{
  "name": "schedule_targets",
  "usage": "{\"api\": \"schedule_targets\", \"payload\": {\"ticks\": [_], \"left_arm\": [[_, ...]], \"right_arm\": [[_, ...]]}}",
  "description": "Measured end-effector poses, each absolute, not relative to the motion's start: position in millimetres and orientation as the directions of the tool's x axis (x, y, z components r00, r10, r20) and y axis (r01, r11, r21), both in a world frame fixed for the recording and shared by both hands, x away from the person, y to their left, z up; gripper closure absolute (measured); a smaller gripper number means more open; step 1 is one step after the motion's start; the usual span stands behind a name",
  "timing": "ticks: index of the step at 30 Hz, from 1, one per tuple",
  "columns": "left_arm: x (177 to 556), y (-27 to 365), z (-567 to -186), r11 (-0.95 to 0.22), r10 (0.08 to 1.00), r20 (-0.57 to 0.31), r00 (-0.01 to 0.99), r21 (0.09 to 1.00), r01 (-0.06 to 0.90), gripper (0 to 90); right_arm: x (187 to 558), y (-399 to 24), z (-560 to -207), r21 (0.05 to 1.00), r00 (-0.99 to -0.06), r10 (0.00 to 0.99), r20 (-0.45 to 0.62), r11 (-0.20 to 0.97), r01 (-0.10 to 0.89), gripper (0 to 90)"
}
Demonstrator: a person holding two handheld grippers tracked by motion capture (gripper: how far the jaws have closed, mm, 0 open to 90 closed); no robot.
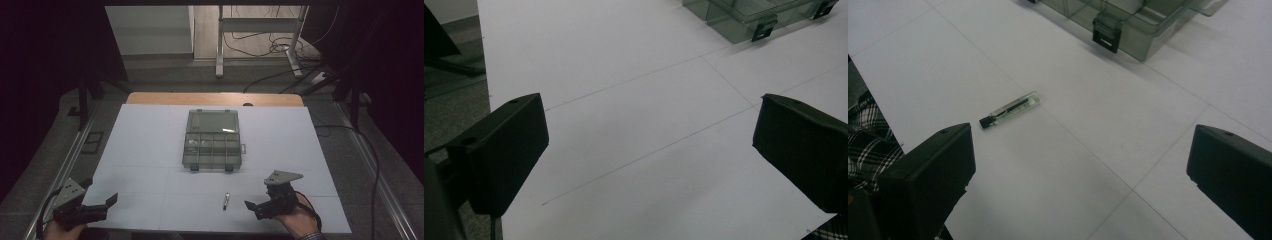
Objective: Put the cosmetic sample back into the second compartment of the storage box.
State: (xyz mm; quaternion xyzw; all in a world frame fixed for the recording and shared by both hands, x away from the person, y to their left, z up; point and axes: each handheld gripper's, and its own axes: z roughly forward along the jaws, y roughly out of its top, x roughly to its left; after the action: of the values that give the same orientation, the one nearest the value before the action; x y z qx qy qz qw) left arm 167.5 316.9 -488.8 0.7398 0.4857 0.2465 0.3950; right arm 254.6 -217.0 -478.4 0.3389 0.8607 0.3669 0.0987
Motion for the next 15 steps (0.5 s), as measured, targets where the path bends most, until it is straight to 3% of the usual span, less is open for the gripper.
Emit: {"api": "schedule_targets", "payload": {"ticks": [15], "left_arm": [[168,316,-489,-0.22,0.913,-0.015,0.408,0.823,0.523,2.0]], "right_arm": [[255,-187,-485,0.641,-0.767,0.637,0.076,0.558,0.527,0.0]]}}
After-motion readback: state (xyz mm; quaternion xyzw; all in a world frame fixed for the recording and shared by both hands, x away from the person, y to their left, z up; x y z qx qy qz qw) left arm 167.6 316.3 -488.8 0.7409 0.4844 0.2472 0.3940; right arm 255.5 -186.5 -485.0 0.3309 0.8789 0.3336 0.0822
